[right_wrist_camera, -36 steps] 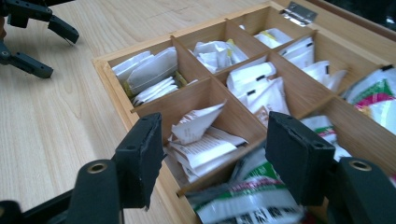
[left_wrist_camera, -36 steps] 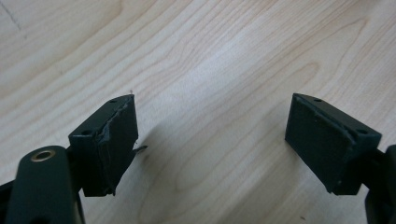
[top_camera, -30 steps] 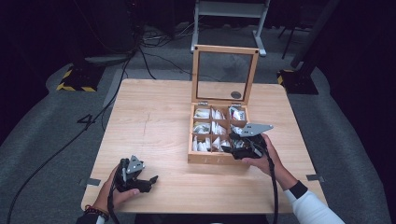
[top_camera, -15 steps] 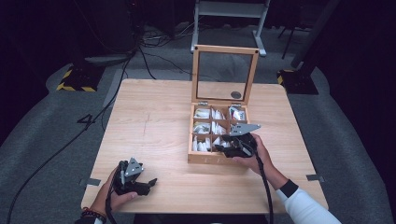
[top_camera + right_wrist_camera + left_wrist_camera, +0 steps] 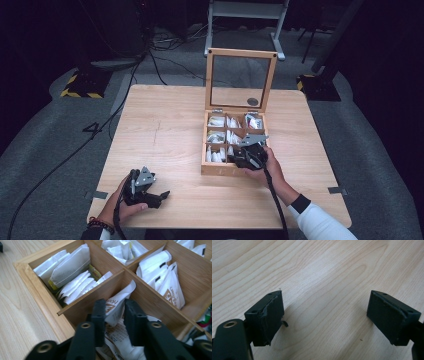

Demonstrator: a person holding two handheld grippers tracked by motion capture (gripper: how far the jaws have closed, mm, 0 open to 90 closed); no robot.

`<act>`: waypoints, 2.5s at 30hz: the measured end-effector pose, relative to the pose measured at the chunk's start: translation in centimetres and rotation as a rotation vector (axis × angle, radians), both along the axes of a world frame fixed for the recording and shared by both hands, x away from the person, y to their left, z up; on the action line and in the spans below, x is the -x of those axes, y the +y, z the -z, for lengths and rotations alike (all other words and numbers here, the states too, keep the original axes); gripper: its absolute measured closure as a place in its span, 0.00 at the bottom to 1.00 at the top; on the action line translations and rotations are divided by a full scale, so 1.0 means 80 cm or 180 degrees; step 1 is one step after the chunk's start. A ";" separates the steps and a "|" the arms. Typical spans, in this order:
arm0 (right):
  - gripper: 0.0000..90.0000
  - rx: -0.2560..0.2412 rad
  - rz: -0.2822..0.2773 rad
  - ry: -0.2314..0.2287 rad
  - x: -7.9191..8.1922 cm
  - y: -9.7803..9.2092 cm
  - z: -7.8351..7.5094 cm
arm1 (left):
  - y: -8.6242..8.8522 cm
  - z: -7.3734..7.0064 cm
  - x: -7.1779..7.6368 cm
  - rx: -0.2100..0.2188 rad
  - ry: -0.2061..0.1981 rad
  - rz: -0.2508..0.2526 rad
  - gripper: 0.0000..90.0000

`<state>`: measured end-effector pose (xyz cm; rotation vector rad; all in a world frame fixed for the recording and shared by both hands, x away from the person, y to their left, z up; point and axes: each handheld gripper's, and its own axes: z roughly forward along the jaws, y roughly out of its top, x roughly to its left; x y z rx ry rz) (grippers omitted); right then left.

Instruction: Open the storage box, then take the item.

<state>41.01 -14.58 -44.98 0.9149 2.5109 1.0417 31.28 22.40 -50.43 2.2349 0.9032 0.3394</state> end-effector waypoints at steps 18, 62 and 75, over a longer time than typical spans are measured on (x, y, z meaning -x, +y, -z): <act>0.97 -0.0266 -0.0070 -0.0161 0.005 -0.033 -0.009 | -0.001 0.000 -0.005 -0.0009 0.0004 0.0074 0.14; 0.97 -0.0830 -0.0121 -0.0662 0.015 -0.117 -0.070 | -0.004 0.000 -0.019 -0.0034 0.0029 0.0166 0.09; 0.97 -0.1000 -0.0312 -0.0752 0.045 -0.136 -0.088 | -0.004 0.000 -0.021 -0.0045 0.0028 0.0138 0.08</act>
